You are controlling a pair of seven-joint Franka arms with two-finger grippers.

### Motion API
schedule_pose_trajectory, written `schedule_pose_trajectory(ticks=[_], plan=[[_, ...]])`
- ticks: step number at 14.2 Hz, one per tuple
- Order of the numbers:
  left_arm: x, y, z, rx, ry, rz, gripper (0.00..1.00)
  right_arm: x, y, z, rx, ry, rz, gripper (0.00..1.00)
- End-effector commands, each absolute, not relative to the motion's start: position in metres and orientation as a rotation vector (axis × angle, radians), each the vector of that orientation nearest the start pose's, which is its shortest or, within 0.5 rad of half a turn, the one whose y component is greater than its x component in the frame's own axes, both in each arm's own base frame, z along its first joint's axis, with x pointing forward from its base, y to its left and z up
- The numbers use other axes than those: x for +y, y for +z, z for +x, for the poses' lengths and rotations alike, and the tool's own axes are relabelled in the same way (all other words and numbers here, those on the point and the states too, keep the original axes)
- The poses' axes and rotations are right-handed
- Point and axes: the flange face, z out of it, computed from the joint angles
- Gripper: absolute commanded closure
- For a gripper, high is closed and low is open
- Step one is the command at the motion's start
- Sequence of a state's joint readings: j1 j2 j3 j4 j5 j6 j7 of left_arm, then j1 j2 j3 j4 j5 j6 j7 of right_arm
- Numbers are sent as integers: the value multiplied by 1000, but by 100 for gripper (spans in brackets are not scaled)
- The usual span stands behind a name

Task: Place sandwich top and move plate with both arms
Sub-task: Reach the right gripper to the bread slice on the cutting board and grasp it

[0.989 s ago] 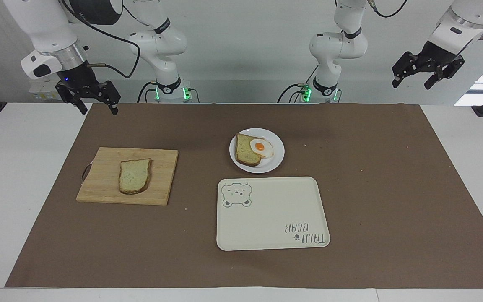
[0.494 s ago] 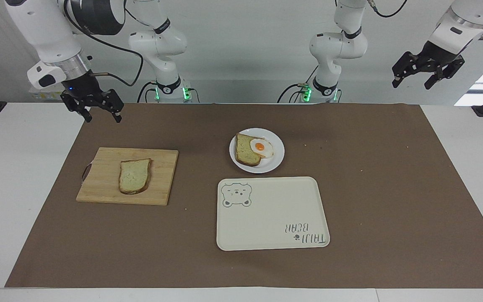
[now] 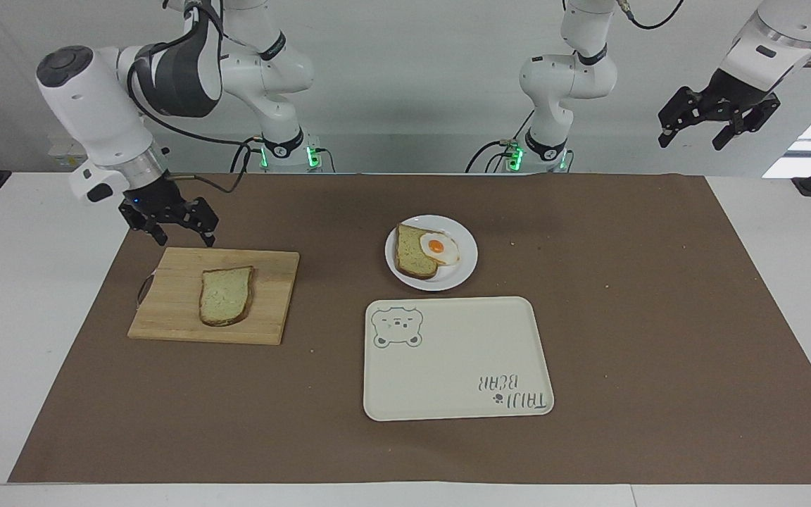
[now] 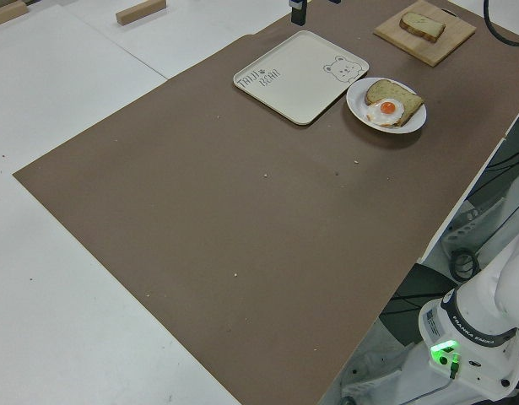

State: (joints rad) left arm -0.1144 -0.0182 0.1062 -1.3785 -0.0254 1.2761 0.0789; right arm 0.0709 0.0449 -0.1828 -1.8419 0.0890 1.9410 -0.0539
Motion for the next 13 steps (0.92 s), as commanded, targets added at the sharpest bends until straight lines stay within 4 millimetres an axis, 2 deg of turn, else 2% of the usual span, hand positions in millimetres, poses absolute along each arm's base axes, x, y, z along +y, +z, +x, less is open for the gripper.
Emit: schedule_pose_trajectory(ticks=[1,4,6,8,10,12,13], plan=[[-5,700,507,135,142,-3157,0,-79,468,582,104,-128,-3029,0],[-5,701,507,135,140,-3157,0,-84,434,587,80,-144,-3036,0],[-5,701,506,135,140,-3157,0,-97,405,581,15,-88,-3036,0],[-5,701,506,135,140,-3157,0,-109,387,574,64,-111,-2982,0],[-5,701,506,135,140,-3157,0,-113,357,571,76,-78,-2963,0],[-5,701,506,133,140,-3157,0,-114,329,576,47,-82,-2963,0],[-5,701,506,133,140,-3157,0,-115,310,576,24,-72,-2949,0]])
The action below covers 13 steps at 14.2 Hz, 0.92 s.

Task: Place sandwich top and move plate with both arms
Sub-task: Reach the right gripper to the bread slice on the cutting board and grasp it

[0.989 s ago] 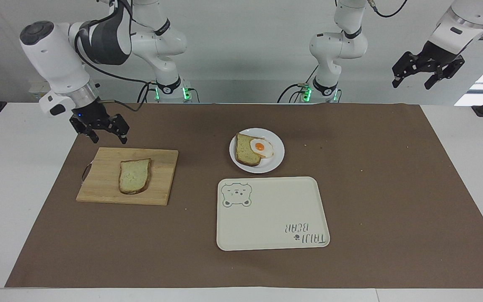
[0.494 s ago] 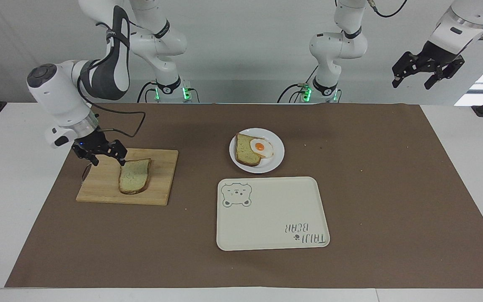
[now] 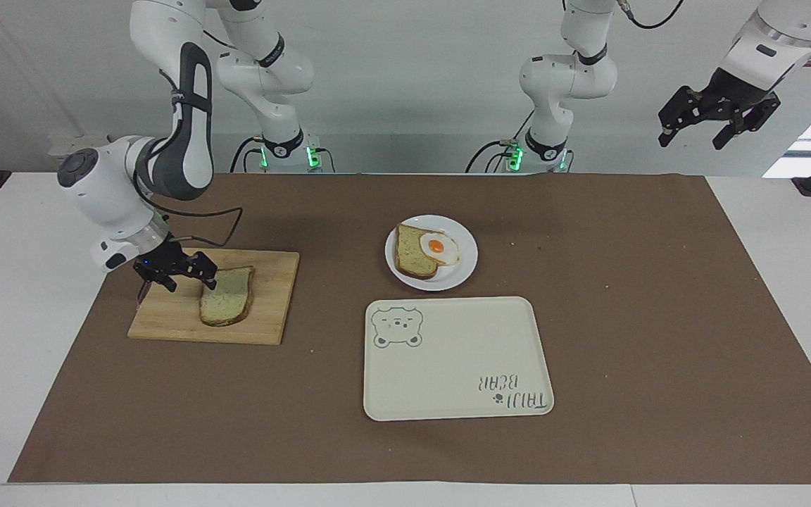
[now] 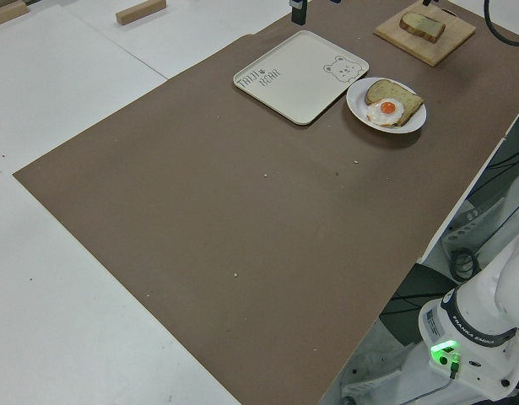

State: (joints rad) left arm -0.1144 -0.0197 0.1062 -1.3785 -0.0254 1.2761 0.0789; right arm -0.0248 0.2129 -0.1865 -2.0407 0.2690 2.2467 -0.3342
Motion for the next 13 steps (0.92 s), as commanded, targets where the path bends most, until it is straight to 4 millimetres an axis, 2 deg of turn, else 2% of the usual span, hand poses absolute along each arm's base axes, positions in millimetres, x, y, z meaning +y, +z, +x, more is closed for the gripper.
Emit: schedule_pose_trajectory(ticks=[1,5,9,10,11,12,13], plan=[[-5,701,506,133,142,-3157,0,-115,305,578,-16,-92,-2942,0],[-5,700,506,130,145,-3157,0,-124,305,574,-23,-49,-2922,0],[-5,700,506,133,145,-3157,0,-122,310,571,-32,-4,-2898,0],[-5,700,506,130,145,-3157,0,-121,310,571,-33,-2,-2898,15],[-4,700,506,128,145,-3157,0,-122,310,571,-25,3,-2897,59],[-4,700,506,128,145,-3157,0,-121,310,570,-25,3,-2896,93],[-5,700,506,130,145,-3157,0,-121,309,570,-11,7,-2897,100]])
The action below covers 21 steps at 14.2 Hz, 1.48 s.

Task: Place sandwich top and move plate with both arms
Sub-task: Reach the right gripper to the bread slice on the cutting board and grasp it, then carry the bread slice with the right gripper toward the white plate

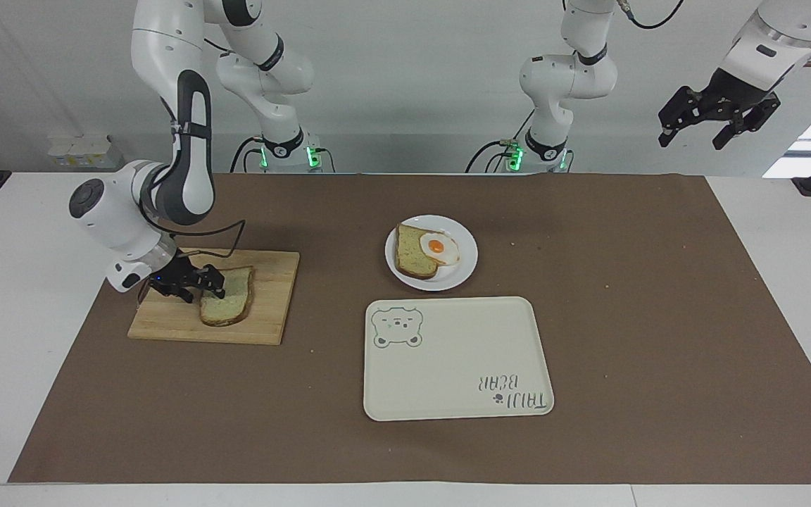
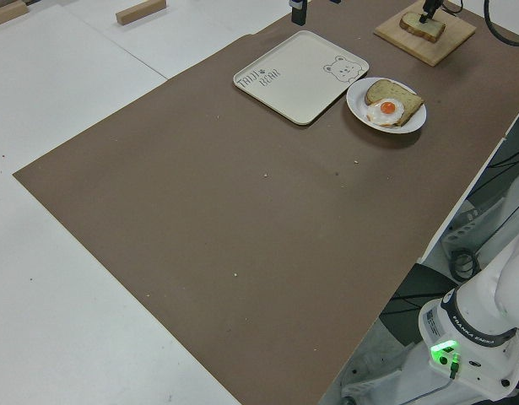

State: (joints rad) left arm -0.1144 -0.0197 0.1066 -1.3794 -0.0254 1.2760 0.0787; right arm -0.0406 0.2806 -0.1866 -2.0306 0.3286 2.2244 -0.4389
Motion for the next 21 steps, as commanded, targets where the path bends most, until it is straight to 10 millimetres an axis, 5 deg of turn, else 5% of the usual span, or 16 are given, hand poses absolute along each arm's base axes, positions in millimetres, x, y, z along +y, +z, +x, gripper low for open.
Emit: schedule_pose_trajectory(ticks=[1,7,11,15,21], plan=[[-5,700,506,130,145,-3157,0,-120,309,570,-3,10,-2896,100],[-5,700,506,128,143,-3157,0,-119,312,572,83,22,-2894,100],[-6,699,506,130,145,-3157,0,-99,352,588,146,89,-2868,100],[-6,699,507,128,143,-3157,0,-59,386,596,117,104,-2875,100],[-6,699,507,128,143,-3157,0,71,406,596,-47,214,-2844,100]])
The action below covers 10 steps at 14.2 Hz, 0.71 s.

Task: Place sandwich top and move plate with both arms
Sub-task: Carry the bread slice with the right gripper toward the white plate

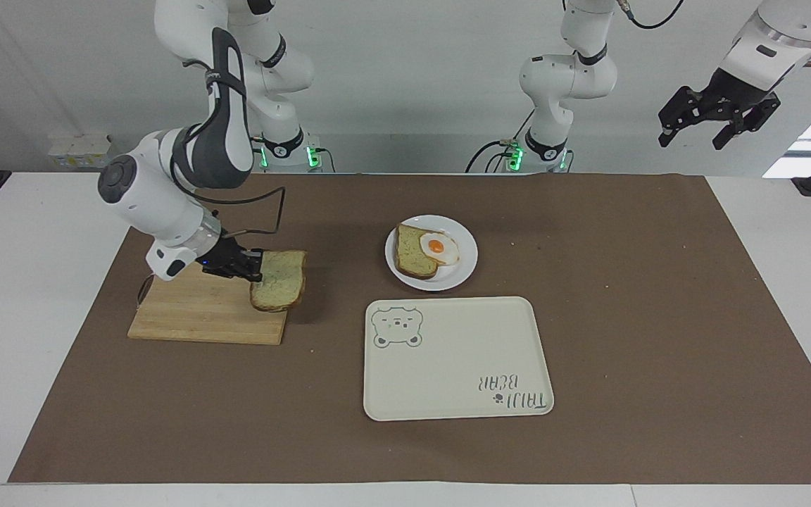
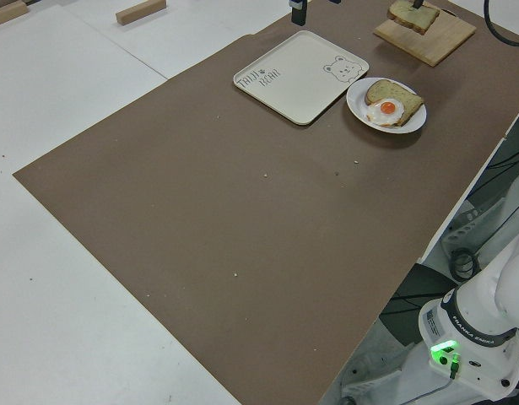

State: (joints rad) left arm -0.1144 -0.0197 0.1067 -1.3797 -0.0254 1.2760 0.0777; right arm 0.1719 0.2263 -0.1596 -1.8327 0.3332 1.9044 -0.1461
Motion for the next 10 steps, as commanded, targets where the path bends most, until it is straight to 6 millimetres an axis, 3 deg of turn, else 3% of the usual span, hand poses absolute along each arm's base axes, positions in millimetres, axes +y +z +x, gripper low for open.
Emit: schedule_pose_trajectory(ticks=[1,3,8,10], plan=[[-6,699,507,125,143,-3157,0,97,408,590,-26,241,-2847,100],[-6,699,507,125,145,-3157,0,139,411,580,2,275,-2857,100],[-6,698,504,130,150,-3158,0,185,413,555,-11,330,-2798,100],[-6,698,504,130,152,-3158,0,213,412,541,-68,346,-2781,100]])
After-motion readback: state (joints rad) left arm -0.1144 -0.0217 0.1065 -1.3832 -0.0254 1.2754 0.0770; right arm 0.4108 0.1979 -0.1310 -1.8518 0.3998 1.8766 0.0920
